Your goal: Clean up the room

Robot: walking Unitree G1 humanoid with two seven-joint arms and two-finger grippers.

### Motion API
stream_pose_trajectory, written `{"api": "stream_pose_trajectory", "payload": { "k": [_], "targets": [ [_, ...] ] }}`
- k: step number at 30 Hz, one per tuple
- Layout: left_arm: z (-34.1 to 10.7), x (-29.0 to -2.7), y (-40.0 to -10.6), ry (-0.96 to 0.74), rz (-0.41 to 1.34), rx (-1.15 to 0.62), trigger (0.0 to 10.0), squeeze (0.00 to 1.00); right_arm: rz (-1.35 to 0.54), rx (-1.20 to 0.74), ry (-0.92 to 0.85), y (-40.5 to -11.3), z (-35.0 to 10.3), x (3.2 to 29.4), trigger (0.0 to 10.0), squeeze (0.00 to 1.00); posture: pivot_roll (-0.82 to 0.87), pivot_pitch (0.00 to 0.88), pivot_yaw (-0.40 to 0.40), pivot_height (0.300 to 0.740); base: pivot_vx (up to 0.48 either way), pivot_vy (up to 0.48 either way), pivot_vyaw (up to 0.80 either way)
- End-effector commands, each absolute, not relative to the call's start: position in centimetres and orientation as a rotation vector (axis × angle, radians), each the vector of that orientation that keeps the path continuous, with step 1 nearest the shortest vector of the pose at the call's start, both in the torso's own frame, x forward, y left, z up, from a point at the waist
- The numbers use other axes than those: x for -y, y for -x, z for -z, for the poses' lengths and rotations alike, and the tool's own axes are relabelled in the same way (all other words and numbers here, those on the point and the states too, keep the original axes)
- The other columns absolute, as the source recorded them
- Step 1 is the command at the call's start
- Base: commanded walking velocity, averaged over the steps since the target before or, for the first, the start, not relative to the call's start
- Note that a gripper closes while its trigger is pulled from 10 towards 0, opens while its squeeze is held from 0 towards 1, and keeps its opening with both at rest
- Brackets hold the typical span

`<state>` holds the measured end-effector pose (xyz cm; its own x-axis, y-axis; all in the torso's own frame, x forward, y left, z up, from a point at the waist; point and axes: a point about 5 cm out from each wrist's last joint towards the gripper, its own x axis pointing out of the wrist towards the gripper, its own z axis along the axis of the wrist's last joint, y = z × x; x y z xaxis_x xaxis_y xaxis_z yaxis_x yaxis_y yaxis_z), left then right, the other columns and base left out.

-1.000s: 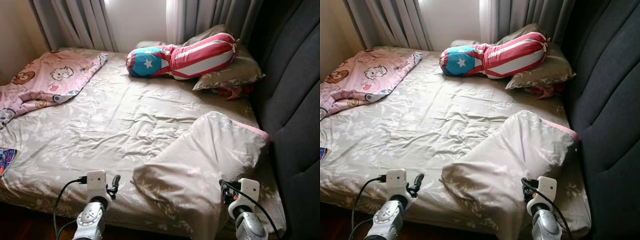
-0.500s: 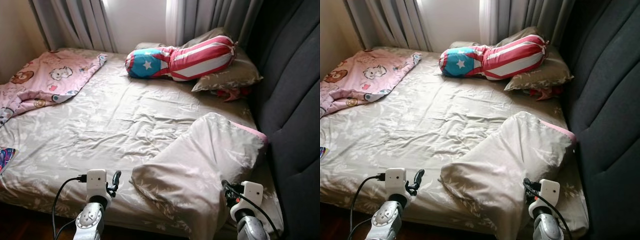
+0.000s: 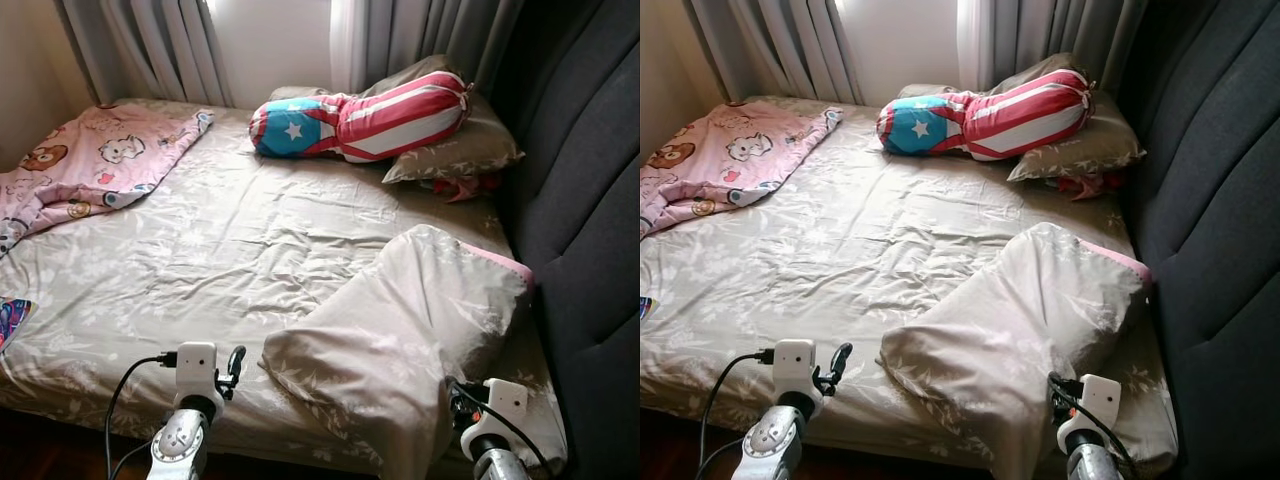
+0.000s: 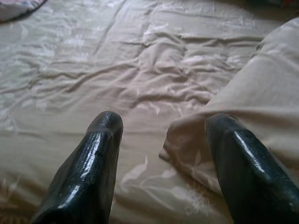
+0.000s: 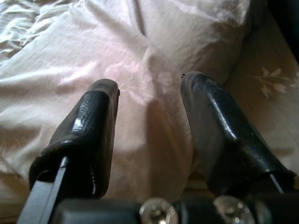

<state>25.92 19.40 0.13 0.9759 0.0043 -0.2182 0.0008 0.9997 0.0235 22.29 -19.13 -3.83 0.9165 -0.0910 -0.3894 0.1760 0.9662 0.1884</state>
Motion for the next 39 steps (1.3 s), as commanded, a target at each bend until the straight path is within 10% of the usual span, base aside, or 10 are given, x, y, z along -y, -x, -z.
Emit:
{"api": "stream_pose_trajectory", "payload": {
  "k": [1,39],
  "targets": [
    [0.3,-18.8,-25.5,-0.039,0.032,-0.244,10.0,0.0,0.156,-0.395,-0.22,-22.0,4.0,19.2,10.0,0.0,-0.07,0.0,-0.035,0.723,0.0,0.0,0.0],
    [0.3,-18.0,-26.0,-0.049,0.068,-0.286,10.0,0.0,0.17,-0.476,-0.23,-21.4,5.0,18.6,10.0,0.0,-0.1,0.0,-0.01,0.723,0.0,0.141,0.0]
  ]
}}
